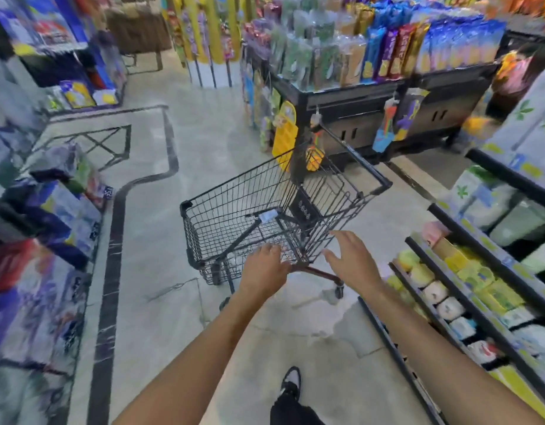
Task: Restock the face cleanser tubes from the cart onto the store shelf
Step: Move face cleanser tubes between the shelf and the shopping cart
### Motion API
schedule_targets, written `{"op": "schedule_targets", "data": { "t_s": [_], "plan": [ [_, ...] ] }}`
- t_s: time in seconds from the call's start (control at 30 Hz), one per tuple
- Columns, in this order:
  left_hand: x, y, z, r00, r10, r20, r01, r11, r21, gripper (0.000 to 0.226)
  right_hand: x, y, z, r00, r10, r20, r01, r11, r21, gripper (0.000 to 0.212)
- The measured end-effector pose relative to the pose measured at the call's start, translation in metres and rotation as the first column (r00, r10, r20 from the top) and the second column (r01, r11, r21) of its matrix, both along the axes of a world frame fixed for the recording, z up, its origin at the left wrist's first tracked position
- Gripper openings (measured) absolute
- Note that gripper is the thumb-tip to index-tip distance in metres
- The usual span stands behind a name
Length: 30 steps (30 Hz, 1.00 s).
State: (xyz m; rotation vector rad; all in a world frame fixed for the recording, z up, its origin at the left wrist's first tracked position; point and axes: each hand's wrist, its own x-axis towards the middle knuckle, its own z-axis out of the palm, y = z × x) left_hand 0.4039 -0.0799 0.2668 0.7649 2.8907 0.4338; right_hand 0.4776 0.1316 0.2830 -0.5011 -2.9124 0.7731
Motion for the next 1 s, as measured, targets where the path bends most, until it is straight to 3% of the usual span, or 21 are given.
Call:
{"op": "schedule_targets", "data": {
  "t_s": [0.3,0.6,0.83,1.0],
  "plan": [
    [-0.134,-0.003,-0.018,0.991,0.131,0.032,-0.13,0.991,-0.042,0.049,-0.145,0.013,-0.019,0.992,0.096,0.086,-0.091,0.994,-0.06,0.059],
    [-0.234,-0.008,-0.08,0.95,0.231,0.21,-0.198,0.966,-0.167,0.045,-0.269,0.012,-0.066,0.921,0.279,0.273,-0.263,0.96,-0.093,0.058],
    [-0.321,-0.029,-0.168,0.911,0.248,0.329,-0.171,0.954,-0.246,0.042,-0.37,0.005,-0.146,0.811,0.375,0.449,-0.347,0.926,-0.146,0.058],
    [-0.362,-0.043,-0.241,0.874,0.186,0.448,-0.049,0.953,-0.301,0.05,-0.422,-0.005,-0.223,0.661,0.428,0.617,-0.387,0.898,-0.208,0.057]
  ]
}}
